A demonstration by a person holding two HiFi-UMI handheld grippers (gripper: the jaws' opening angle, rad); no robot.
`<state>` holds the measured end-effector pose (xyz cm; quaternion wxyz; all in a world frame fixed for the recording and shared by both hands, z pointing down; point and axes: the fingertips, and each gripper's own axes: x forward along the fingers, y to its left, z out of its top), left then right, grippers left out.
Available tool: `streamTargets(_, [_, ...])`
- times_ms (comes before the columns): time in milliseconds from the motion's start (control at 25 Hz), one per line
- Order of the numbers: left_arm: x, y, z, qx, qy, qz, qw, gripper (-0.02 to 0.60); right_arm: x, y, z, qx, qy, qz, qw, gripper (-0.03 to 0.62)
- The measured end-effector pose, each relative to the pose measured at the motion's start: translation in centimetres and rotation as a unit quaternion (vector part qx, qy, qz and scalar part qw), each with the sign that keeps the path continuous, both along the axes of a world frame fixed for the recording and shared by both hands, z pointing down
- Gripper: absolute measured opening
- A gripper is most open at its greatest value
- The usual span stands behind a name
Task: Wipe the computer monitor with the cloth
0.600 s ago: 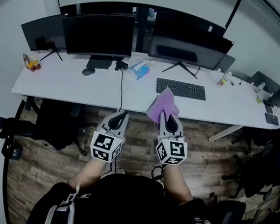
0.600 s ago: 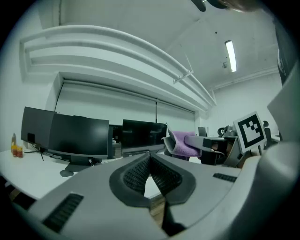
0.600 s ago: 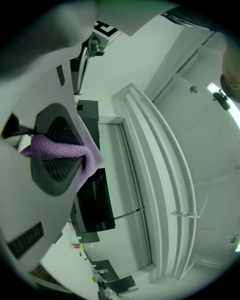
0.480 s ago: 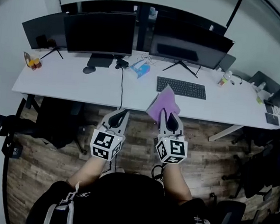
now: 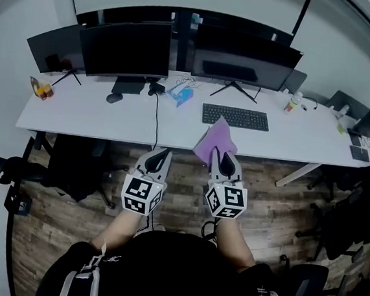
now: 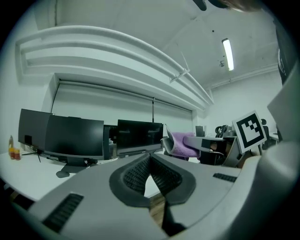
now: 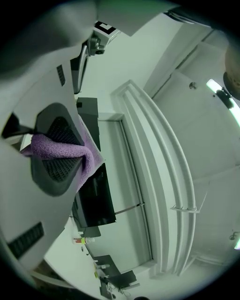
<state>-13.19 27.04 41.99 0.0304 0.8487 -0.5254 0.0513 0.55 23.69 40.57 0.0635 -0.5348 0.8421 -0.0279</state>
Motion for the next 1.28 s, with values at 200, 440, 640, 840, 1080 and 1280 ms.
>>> streamTargets(200, [2.4,0.1,-0.1,0.001,-0.006,0.005,1.0,0.012,2.1,0.1,0.7,-0.013,-0.002,-0.004,1.0,0.075])
streamTargets(440, [4.0,0.7,0.8,-0.005,-0.009,-0.006,0.9999,0.012,3.8,0.1,1.2,-0.008,-0.003,-0.014,1.0,0.075])
streamTargets(640, [3.3,1.1,2.4,-0.018,0.003,-0.034,0.9993,0.012,4.0,-0.7,2.0,-0.011,0.001,-0.027,1.0,0.075])
streamTargets(840, [2.7,-0.3,2.8,-0.011,0.005,-0.04,0.9991,0.012,3.5,-1.7,2.4,-0.007,0.002,-0.031,0.999,0.075])
streamTargets(1080, [2.9,-3.8,3.3,-0.007,0.015,-0.035,0.9993,0.012,3.2,-3.6,2.9,0.004,0.033,-0.033,0.999,0.075])
streamTargets(1280, [3.5,-7.7,4.4,-0.018,0.01,-0.024,0.9995,0.012,3.8,-7.7,3.4,0.0,0.026,-0.022,0.999,0.075])
